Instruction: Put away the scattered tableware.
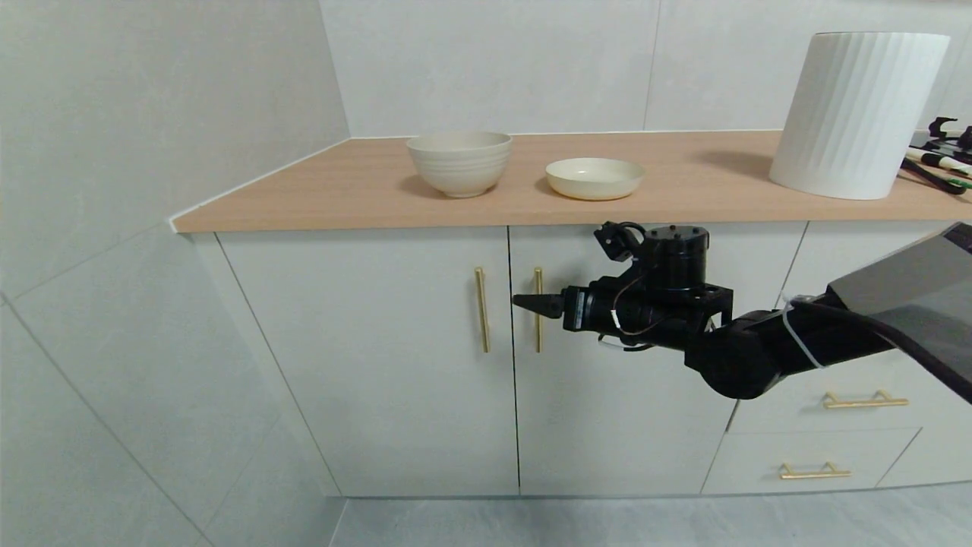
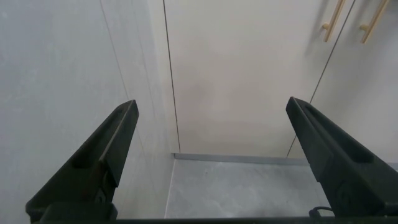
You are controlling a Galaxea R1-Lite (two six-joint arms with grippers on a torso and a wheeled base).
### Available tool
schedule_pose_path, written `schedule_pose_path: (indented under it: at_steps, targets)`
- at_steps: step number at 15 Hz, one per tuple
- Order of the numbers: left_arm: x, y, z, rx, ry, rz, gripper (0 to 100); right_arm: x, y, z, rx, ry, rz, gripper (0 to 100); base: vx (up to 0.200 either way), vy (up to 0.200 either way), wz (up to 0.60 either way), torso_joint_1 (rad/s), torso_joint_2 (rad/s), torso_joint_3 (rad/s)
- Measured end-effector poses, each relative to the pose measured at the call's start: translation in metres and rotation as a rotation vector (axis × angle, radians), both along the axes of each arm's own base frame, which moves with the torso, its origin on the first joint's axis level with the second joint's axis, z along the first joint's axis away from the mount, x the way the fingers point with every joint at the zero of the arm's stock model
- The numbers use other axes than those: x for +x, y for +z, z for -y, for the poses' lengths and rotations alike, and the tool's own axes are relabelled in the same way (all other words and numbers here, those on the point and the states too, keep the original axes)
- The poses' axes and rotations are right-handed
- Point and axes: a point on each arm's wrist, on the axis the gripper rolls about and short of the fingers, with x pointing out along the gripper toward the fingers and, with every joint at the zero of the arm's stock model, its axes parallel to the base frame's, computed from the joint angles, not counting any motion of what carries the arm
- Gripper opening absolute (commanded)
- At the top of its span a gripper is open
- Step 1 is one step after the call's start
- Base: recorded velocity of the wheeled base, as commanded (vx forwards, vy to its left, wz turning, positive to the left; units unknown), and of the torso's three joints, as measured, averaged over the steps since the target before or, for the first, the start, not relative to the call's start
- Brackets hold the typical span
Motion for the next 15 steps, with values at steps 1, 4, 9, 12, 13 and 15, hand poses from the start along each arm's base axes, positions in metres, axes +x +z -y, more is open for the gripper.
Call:
schedule_pose_path:
  at_steps: [1, 4, 9, 12, 13, 15]
  targets:
    - [0.000, 0.000, 0.000, 0.000, 0.000, 0.000, 100, 0.001, -0.003, -0.002, -0.001, 0.001, -0.004, 100, 0.000, 0.000, 0.00, 0.000, 0.00, 0.000]
    - [0.000, 0.000, 0.000, 0.000, 0.001, 0.000, 100, 0.003, -0.010, -0.009, 0.011, -0.008, 0.013, 100, 0.000, 0.000, 0.00, 0.000, 0.00, 0.000]
    - [0.000, 0.000, 0.000, 0.000, 0.000, 0.001, 100, 0.009, -0.019, -0.020, 0.029, -0.058, 0.005, 100, 0.000, 0.000, 0.00, 0.000, 0.00, 0.000]
    - [0.000, 0.000, 0.000, 0.000, 0.000, 0.000, 100, 0.006, -0.020, -0.029, 0.069, -0.043, 0.010, 100, 0.000, 0.000, 0.00, 0.000, 0.00, 0.000]
    - [0.000, 0.000, 0.000, 0.000, 0.000, 0.001, 100, 0.006, -0.021, -0.030, 0.070, -0.040, 0.011, 100, 0.000, 0.000, 0.00, 0.000, 0.00, 0.000]
    - [0.000, 0.000, 0.000, 0.000, 0.000, 0.001, 100, 0.005, -0.024, -0.033, 0.069, -0.035, 0.007, 100, 0.000, 0.000, 0.00, 0.000, 0.00, 0.000]
